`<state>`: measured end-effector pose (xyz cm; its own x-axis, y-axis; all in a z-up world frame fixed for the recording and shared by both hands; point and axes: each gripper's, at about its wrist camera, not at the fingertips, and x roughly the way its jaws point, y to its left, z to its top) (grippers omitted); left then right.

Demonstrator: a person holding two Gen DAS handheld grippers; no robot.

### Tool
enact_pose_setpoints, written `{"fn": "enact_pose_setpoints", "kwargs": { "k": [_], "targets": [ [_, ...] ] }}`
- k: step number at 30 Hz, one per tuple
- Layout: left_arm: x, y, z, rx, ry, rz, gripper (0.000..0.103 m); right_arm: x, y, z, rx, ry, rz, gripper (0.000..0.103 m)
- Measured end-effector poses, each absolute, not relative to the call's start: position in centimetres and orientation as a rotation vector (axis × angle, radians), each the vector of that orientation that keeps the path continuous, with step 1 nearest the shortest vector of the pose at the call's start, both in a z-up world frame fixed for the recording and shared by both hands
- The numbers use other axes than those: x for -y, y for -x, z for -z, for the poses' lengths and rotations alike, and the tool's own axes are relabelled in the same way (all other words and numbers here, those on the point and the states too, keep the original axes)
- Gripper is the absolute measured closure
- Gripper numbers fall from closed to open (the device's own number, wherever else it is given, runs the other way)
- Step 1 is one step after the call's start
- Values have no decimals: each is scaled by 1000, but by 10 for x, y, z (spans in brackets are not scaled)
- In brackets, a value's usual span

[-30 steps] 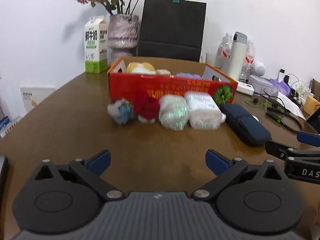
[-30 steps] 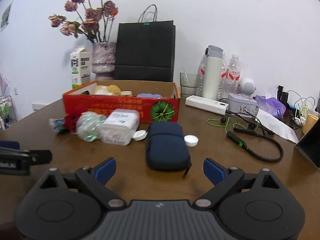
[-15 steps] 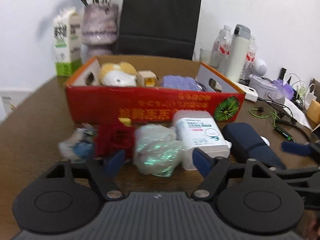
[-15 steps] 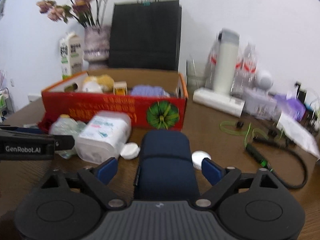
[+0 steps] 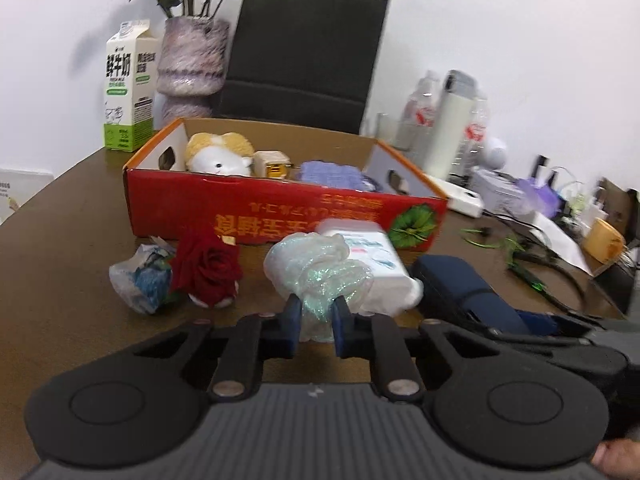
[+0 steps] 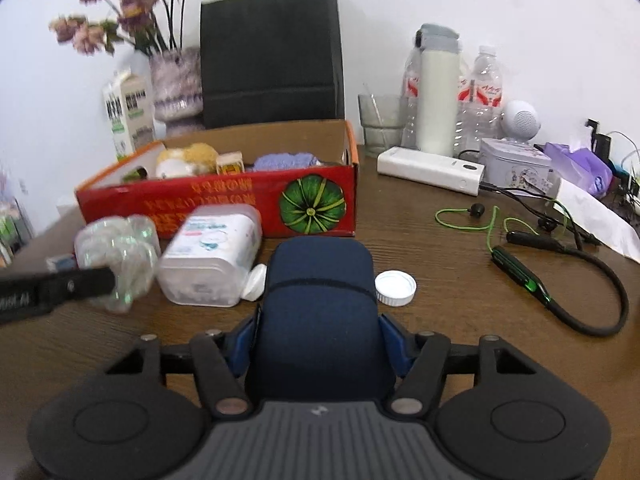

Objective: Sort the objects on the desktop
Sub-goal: 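Grasp the navy zip case with the right tool while the left tool grasps the clear plastic bag, then carry the plastic bag into the box with the left tool while the right tool releases the zip case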

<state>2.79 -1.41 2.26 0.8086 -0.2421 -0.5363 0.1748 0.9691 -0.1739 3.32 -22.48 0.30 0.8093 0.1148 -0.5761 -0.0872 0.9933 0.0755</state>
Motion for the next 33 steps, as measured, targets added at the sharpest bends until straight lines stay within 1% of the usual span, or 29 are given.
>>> {"fn": "enact_pose_setpoints", "kwargs": {
  "k": [6,15,23,33],
  "targets": [
    [19,27,-39,-538,97,285,88,221,15,-19,-572,-35,-108,42],
    [21,79,-51,-500,100,319,88,212,90,-49,-476,19,-113,42],
    [16,110,-58,-470,96,318,88,206,121,-63,-430,13,-127,42],
    [18,115,-70,-431,90,318,88,199,130,-73,-390,2,-153,42]
  ]
}}
